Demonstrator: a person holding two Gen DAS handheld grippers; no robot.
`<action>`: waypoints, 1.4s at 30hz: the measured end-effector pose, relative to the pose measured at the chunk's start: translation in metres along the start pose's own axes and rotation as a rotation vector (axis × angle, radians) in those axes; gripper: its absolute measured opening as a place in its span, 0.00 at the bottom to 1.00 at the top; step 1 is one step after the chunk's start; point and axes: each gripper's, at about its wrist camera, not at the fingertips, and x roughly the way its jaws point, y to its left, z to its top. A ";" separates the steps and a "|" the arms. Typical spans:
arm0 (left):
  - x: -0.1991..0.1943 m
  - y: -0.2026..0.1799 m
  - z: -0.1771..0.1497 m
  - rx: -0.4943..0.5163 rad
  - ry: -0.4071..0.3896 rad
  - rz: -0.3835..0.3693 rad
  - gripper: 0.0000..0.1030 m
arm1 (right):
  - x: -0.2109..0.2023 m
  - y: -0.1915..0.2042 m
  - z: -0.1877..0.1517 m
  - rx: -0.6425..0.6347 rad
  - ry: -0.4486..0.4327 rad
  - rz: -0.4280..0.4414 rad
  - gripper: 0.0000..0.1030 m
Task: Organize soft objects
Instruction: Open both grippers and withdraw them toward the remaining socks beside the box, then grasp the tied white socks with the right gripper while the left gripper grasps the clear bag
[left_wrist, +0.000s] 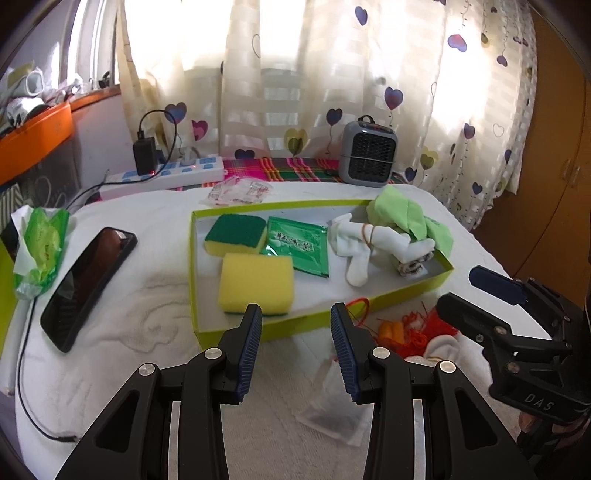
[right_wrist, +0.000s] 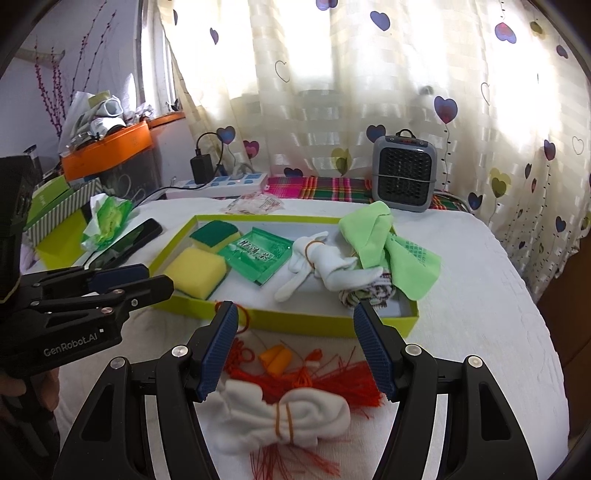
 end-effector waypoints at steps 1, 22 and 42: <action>-0.001 0.001 -0.002 -0.006 0.001 -0.009 0.36 | -0.003 -0.002 -0.002 0.005 0.002 0.009 0.64; 0.004 0.002 -0.042 -0.030 0.091 -0.077 0.36 | -0.023 -0.013 -0.046 0.033 0.090 0.122 0.64; 0.022 -0.009 -0.057 0.008 0.157 -0.103 0.46 | 0.005 -0.006 -0.048 0.126 0.183 0.096 0.64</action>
